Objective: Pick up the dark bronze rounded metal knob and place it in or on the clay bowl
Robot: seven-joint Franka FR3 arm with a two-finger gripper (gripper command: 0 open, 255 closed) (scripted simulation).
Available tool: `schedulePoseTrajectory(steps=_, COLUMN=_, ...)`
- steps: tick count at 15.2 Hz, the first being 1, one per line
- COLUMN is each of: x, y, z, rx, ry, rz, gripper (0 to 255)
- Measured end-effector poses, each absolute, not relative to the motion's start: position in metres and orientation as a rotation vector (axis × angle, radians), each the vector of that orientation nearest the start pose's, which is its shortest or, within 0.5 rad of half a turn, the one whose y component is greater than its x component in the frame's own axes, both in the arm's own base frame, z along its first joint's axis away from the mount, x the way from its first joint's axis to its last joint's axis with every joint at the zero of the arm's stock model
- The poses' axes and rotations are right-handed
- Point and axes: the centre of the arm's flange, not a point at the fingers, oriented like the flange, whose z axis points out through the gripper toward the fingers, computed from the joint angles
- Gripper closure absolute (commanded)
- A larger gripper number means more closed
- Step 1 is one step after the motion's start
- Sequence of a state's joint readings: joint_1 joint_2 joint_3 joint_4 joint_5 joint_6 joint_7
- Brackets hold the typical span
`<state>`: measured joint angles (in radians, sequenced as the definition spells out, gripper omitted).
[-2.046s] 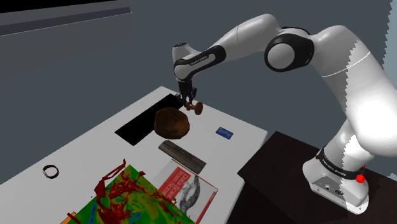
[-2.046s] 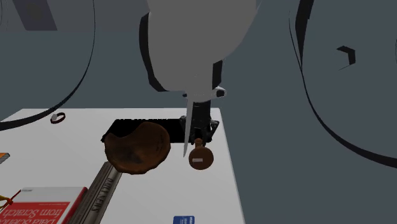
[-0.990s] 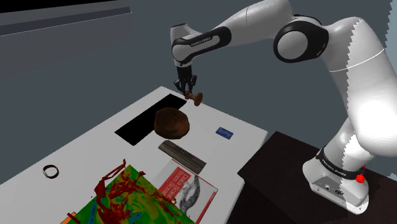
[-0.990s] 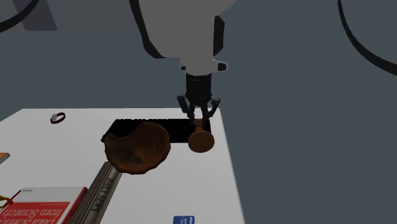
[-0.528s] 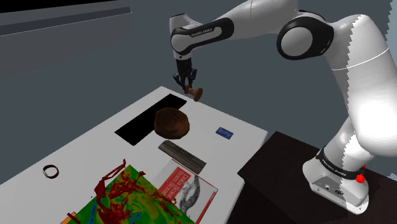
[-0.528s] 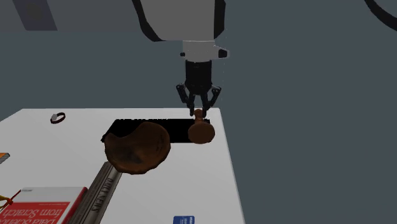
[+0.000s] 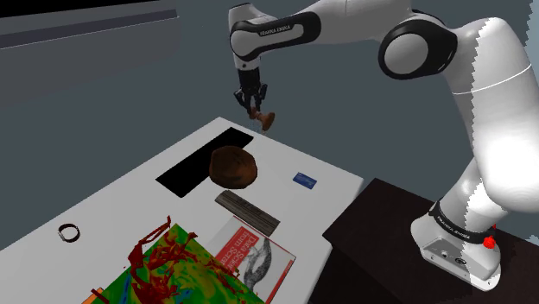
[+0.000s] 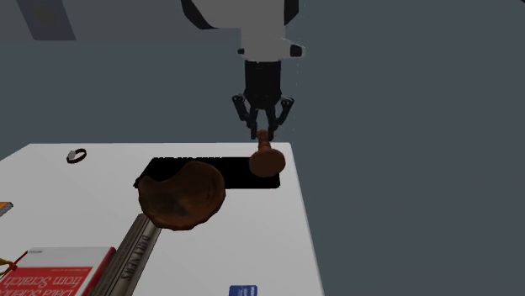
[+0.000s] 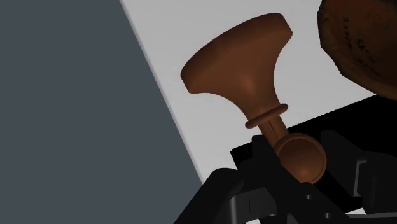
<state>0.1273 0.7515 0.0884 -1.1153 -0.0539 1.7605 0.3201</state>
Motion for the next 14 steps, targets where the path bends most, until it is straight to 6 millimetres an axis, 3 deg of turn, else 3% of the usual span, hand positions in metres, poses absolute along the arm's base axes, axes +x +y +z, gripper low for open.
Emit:
schedulePoseTrajectory(steps=3, x=0.726, y=0.164, z=0.365, rx=-3.151, ry=0.176, rz=0.162, gripper=255)
schedulePoseTrajectory(steps=14, x=0.702, y=0.303, z=0.369, rx=-3.151, ry=0.176, rz=0.162, gripper=255)
